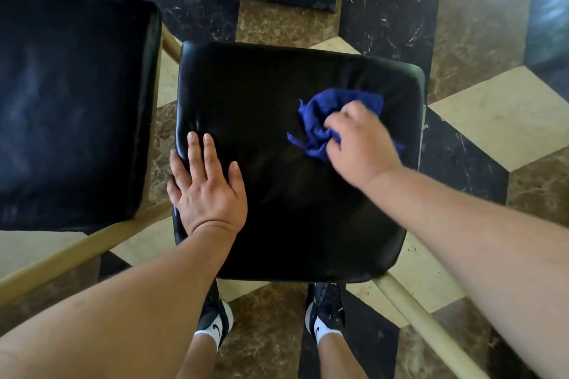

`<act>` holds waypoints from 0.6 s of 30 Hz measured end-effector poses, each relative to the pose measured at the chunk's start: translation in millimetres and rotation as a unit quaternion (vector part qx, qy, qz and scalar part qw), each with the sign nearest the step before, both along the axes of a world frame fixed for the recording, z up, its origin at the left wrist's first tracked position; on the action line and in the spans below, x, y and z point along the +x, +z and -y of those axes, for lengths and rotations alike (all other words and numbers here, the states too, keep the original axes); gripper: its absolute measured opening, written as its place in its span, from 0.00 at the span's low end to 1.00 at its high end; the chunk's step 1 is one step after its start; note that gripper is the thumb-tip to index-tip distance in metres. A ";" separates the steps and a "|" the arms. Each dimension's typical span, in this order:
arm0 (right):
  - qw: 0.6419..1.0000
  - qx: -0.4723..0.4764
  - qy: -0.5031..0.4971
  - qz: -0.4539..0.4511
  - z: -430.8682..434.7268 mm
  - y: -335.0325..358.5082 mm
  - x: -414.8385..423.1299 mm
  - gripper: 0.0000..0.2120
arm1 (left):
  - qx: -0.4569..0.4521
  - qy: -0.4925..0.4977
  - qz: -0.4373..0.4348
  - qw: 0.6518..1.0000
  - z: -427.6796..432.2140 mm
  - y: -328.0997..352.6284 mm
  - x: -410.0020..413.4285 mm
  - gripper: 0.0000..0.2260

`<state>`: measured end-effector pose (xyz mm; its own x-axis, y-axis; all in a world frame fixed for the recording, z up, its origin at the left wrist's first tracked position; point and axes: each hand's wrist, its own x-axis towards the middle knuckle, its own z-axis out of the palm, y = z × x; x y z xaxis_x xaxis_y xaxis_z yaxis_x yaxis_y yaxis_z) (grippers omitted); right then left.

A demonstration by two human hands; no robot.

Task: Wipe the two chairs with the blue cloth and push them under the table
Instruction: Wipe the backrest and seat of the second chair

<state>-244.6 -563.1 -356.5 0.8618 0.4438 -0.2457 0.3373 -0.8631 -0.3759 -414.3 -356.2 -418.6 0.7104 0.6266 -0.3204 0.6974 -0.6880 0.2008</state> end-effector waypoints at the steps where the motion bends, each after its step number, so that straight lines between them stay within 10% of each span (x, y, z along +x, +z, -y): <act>1: 0.999 0.007 0.031 -0.020 -3.6 3.7 -20.1 0.07 | -0.001 -0.001 -0.001 1.000 0.0 0.3 0.6 0.31; 7: 0.951 0.021 0.254 -0.176 -8.3 14.5 -136.4 0.10 | -0.009 -0.008 -0.028 1.000 -0.1 6.2 4.8 0.31; 18: 0.913 0.197 -0.192 -0.300 -30.4 102.5 -63.5 0.08 | -0.157 -0.082 -0.198 0.964 -35.4 96.2 39.5 0.38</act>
<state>-308.1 -532.7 -254.0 0.7345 0.2930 -0.6121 -0.3308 -0.6329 -0.7000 -374.8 -320.9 -322.4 0.5744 0.3440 -0.7428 0.6496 -0.7437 0.1578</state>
